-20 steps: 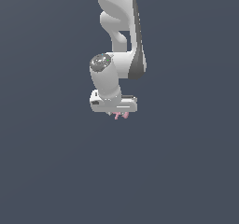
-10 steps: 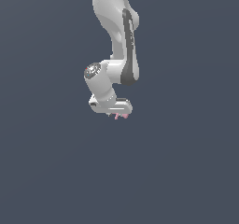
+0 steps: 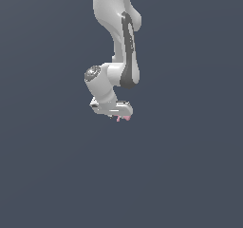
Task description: Pick up the object and move it to a goal position.
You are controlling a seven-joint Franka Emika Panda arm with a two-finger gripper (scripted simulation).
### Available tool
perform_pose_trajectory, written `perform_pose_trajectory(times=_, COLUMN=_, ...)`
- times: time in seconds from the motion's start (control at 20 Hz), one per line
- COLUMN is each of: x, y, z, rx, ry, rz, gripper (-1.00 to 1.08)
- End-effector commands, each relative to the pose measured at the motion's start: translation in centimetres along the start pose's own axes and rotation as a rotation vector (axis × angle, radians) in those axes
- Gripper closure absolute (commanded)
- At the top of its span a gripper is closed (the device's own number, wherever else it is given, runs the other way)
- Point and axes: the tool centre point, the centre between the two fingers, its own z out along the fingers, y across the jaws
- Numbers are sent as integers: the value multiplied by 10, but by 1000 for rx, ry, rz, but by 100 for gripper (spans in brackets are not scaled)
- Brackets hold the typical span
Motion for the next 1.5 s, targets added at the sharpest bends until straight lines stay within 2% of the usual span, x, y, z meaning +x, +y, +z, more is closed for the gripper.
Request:
perform_pose_trajectory(times=0.0, x=0, y=0, z=1, rx=0, ry=0, rz=0, gripper=-20)
perform_pose_trajectory(times=0.6, x=-1, y=0, z=31, rx=1, ry=1, rz=3, gripper=-20)
perform_pose_trajectory(times=0.65, x=-1, y=0, z=31, rx=1, ry=1, rz=3, gripper=108)
perform_pose_trajectory(times=1.45, x=-5, y=2, z=23, rx=1, ry=1, rz=3, gripper=108)
